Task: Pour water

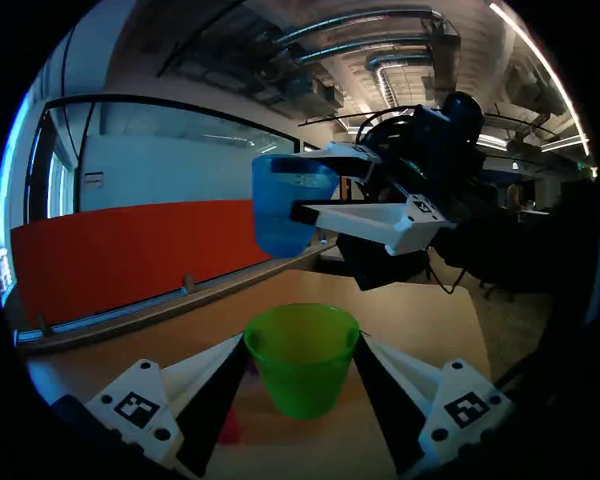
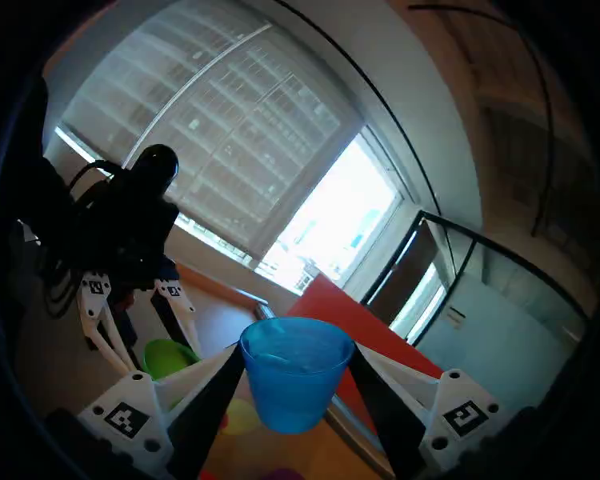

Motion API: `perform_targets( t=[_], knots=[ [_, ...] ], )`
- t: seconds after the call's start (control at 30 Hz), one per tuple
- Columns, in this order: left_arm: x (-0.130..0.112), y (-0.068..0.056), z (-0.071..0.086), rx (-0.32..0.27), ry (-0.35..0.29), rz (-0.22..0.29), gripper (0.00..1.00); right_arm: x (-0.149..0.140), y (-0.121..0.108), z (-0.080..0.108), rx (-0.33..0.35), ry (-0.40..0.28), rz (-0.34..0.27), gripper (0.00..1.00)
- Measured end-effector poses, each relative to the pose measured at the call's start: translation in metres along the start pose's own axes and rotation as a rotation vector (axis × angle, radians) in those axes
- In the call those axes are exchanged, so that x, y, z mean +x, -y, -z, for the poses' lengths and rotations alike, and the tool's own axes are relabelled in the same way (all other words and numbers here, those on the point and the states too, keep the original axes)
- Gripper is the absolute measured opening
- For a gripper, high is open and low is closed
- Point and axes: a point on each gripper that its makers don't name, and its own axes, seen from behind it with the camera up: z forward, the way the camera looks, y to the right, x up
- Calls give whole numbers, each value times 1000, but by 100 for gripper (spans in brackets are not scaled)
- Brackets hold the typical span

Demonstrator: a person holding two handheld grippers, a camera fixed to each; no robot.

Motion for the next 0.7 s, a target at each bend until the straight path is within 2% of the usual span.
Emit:
perform_targets(
  t=[0.3,0.7],
  knots=[
    [-3,-5,-2,-15,0,2,88,5,-4,-1,0,-3,72,92],
    [-2,-5,-5,-21,-8,5,87,8,-8,-4,0,8,165,93]
  ],
)
